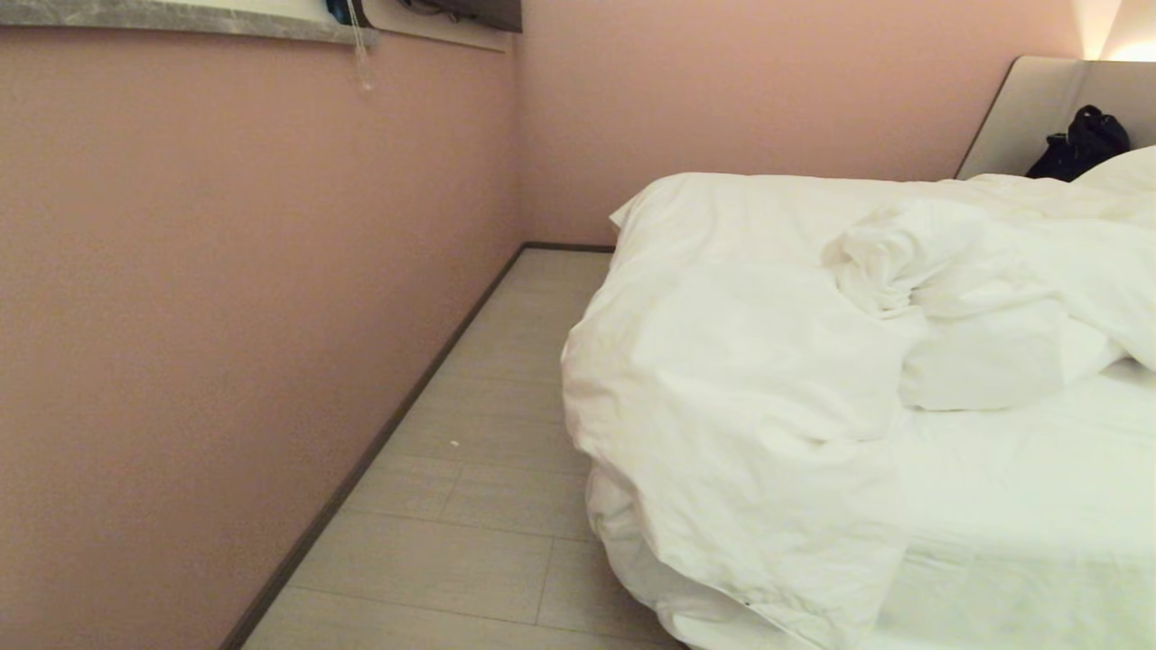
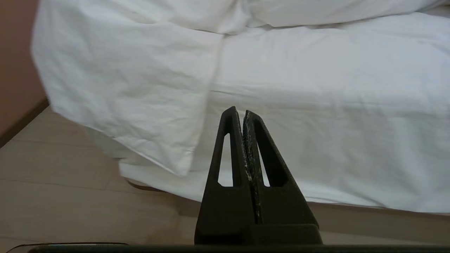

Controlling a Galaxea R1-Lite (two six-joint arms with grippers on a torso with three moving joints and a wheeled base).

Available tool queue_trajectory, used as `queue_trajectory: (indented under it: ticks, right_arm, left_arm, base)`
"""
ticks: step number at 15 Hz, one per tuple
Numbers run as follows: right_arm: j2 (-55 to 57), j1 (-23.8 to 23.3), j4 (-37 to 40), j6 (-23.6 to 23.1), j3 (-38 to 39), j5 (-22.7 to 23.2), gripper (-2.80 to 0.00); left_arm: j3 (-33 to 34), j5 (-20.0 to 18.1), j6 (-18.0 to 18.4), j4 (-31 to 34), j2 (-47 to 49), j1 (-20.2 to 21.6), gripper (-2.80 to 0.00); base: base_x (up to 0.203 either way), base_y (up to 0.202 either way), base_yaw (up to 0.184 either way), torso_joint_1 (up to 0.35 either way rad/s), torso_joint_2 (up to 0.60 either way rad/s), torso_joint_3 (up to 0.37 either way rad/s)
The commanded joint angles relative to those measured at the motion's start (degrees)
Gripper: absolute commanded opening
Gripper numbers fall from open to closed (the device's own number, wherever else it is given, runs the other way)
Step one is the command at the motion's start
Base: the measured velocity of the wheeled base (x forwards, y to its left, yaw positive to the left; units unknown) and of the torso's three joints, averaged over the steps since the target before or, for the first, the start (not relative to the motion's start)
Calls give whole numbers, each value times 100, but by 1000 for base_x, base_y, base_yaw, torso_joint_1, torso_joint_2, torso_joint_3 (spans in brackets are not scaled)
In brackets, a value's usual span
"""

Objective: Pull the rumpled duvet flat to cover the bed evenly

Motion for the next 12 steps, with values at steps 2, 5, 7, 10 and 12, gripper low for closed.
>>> queue_trajectory:
  ticks: [2, 5, 7, 10, 12]
  right_arm:
    - [7, 0, -4, 0, 0, 0, -280]
    - [7, 0, -4, -3, 0, 0, -280]
    - [7, 0, -4, -3, 0, 0, -280]
    - [7, 0, -4, -3, 0, 0, -280]
    - [7, 0, -4, 4, 0, 0, -280]
  left_arm:
    - [0, 2, -11, 4, -2, 2, -280]
    - [8, 1, -11, 4, -2, 2, -280]
    - [0, 10, -2, 4, -2, 2, -280]
    - [0, 1, -2, 4, -2, 2, -280]
    - [0, 1, 6, 4, -2, 2, -280]
  base:
    - [0, -194, -1, 2, 4, 0]
    - [0, -193, 1, 1, 4, 1]
    - [0, -196, -3, 4, 2, 3]
    - [0, -193, 0, 3, 2, 1]
    - [0, -191, -2, 0, 5, 0]
